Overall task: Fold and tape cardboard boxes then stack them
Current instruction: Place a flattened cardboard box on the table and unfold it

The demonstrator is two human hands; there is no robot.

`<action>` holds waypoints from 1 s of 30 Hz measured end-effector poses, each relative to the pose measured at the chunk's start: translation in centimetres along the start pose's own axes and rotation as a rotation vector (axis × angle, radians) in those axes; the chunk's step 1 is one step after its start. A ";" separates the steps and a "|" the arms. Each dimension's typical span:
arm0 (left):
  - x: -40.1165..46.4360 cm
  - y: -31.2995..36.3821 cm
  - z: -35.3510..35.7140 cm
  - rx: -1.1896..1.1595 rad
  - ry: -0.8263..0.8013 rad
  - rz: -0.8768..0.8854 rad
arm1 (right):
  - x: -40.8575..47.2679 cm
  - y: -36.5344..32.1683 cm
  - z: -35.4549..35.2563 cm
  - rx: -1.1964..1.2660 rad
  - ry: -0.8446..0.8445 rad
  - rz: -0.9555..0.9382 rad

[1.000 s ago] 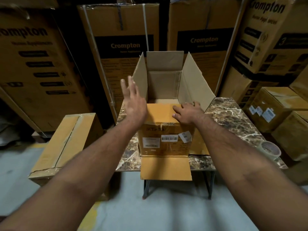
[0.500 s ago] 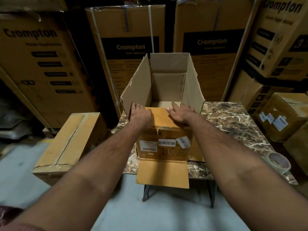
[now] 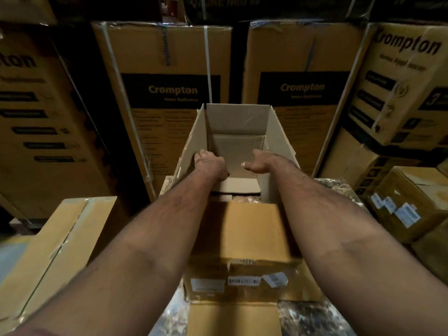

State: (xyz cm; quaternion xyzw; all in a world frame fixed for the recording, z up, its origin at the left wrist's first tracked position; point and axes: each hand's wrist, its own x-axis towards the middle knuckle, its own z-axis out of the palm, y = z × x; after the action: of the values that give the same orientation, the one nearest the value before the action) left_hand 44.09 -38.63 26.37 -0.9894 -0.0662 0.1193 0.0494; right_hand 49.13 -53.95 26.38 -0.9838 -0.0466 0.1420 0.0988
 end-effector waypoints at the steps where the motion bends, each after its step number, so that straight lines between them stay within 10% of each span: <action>1: 1.6 -0.3 -0.8 -0.006 -0.004 -0.005 | 1.5 -0.2 -0.5 0.019 0.020 0.020; 25: 22.4 -4.7 -2.2 -0.065 0.085 0.155 | 23.1 -1.8 -8.6 0.279 0.515 0.057; 30: 22.8 -4.0 -2.6 -0.282 0.415 0.037 | 22.7 -0.2 -7.0 0.207 0.743 -0.040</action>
State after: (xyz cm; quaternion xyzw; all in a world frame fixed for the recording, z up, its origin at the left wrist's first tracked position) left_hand 66.17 -31.60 24.10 -0.9909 -0.0527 -0.0958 -0.0788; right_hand 72.86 -52.32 26.83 -0.9520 -0.0121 -0.2221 0.2105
